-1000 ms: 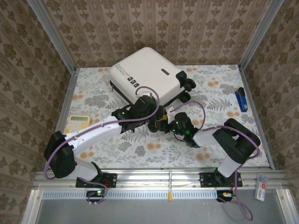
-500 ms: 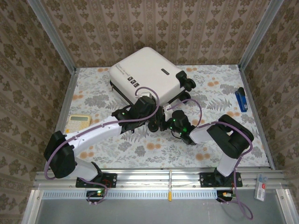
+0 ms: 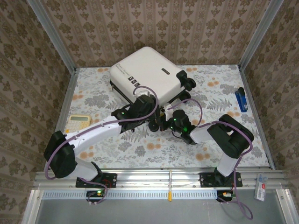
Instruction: Pack the luggage
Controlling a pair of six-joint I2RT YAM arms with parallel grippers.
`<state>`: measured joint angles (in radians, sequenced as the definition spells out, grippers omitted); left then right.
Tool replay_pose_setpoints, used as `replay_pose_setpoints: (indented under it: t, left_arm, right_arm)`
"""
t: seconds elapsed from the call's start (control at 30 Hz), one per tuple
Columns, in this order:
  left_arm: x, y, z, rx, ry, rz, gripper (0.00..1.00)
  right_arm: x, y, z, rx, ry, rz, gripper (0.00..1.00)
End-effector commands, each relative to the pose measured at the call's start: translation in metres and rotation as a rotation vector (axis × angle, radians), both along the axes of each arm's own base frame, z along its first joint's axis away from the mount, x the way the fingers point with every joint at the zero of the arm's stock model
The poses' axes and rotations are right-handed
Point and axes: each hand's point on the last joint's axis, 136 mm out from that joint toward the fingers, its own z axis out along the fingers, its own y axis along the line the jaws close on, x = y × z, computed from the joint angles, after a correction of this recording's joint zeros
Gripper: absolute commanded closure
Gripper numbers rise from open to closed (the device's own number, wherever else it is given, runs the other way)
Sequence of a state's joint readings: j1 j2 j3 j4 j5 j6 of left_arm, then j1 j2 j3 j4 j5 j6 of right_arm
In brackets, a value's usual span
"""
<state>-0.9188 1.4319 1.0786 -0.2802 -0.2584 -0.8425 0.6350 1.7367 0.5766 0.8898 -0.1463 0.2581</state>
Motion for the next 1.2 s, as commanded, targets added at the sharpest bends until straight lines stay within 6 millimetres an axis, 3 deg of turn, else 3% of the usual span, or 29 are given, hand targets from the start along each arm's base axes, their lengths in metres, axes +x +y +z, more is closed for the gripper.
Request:
replay_pose_setpoints:
  t: [0.0, 0.1, 0.27, 0.37, 0.43, 0.53, 0.73, 0.93, 1.17]
  left_arm:
    - [-0.001, 0.018, -0.033, 0.136, 0.02, -0.006, 0.62]
    - [-0.001, 0.023, -0.036, 0.156, 0.023, -0.001, 0.68]
    - [-0.001, 0.028, -0.038, 0.172, 0.029, 0.0, 0.69]
    - [-0.002, 0.029, -0.036, 0.184, 0.039, -0.003, 0.6]
    - [-0.005, 0.029, -0.035, 0.186, 0.056, -0.012, 0.38]
    - [-0.013, 0.025, -0.033, 0.153, 0.087, -0.027, 0.24]
    - [-0.03, 0.019, -0.021, 0.063, 0.13, -0.05, 0.16]
    - [-0.028, 0.003, 0.004, -0.073, 0.095, -0.077, 0.1]
    - [-0.02, -0.019, -0.002, -0.149, 0.12, -0.108, 0.08]
  right_arm:
    - [0.013, -0.005, 0.021, 0.046, -0.058, -0.041, 1.0]
    - [0.013, -0.007, 0.024, 0.055, -0.057, -0.048, 1.0]
    - [0.012, -0.008, 0.026, 0.055, -0.059, -0.055, 1.0]
    - [0.013, -0.01, 0.026, 0.049, -0.061, -0.057, 1.0]
    - [0.012, -0.009, 0.027, 0.047, -0.061, -0.049, 1.0]
    - [0.011, -0.009, 0.028, 0.045, -0.057, -0.036, 1.0]
    - [0.008, -0.008, 0.028, 0.045, -0.056, -0.024, 1.0]
    - [0.007, -0.007, 0.028, 0.054, -0.054, -0.016, 1.0]
    - [0.006, -0.006, 0.032, 0.06, -0.062, -0.007, 1.0]
